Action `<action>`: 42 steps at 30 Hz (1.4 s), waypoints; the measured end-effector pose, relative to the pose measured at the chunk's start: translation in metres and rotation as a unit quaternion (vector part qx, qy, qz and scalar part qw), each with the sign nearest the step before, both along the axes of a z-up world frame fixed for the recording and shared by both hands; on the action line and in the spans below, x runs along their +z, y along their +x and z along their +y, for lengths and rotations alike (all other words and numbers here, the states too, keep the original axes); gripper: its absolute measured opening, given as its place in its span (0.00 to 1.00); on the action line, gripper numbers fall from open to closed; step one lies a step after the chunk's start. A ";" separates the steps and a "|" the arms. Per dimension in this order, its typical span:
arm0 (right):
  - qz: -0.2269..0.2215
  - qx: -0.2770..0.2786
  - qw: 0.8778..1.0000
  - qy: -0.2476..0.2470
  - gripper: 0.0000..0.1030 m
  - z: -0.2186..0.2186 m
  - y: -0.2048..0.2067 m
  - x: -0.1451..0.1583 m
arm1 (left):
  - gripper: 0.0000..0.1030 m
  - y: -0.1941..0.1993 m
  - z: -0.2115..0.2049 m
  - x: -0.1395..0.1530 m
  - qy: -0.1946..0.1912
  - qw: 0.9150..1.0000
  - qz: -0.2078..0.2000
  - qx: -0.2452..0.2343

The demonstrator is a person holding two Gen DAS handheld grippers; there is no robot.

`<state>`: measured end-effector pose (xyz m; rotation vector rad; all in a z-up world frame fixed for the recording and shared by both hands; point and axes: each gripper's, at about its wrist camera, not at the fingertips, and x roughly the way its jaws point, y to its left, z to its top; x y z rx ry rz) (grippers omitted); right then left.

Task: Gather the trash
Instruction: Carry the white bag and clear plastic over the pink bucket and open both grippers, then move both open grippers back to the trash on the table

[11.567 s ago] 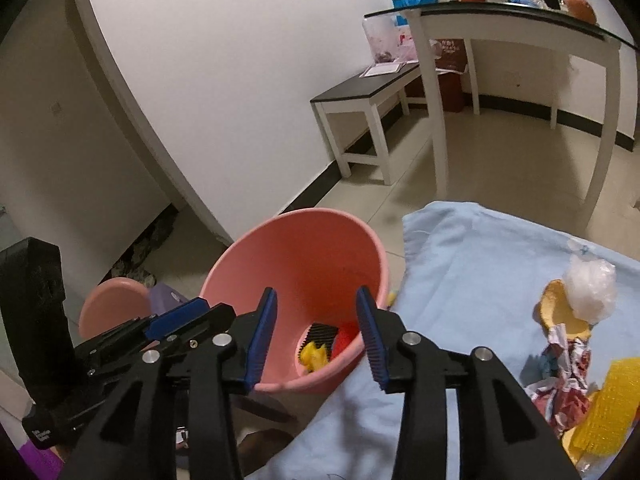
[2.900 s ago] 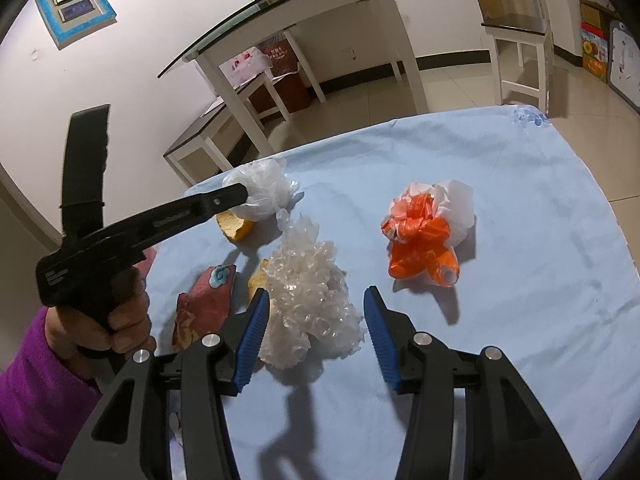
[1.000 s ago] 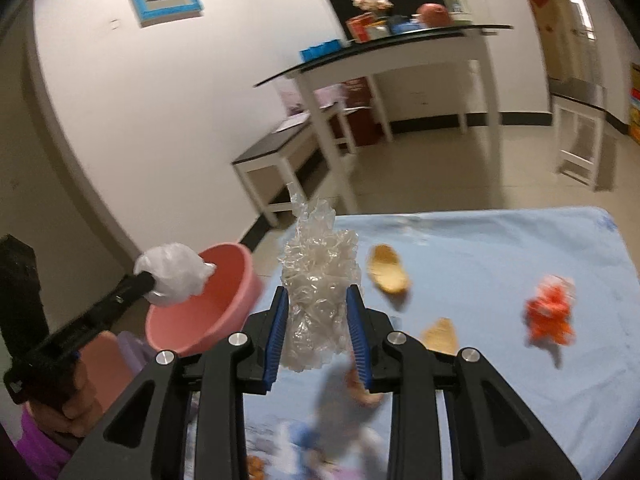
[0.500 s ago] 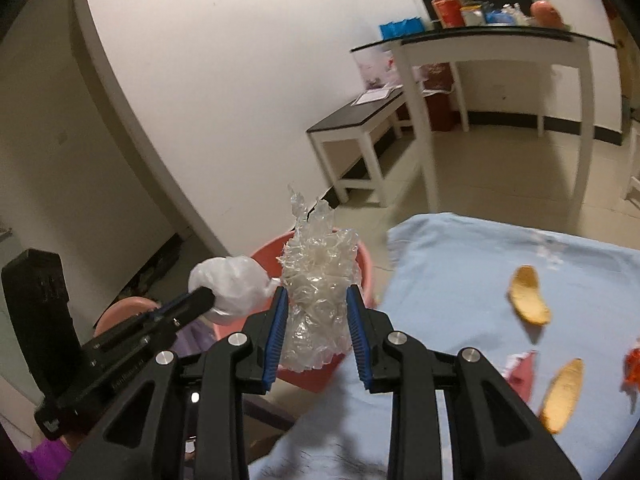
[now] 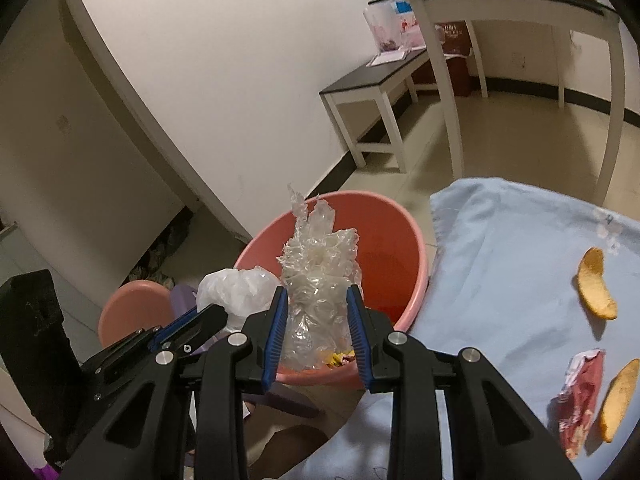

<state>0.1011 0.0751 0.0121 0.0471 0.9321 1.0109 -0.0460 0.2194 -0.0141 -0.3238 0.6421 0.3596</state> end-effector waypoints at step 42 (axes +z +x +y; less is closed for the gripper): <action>0.015 -0.015 1.000 0.001 0.38 -0.005 0.005 -0.016 | 0.32 0.005 -0.005 0.000 -0.019 1.000 0.007 -0.001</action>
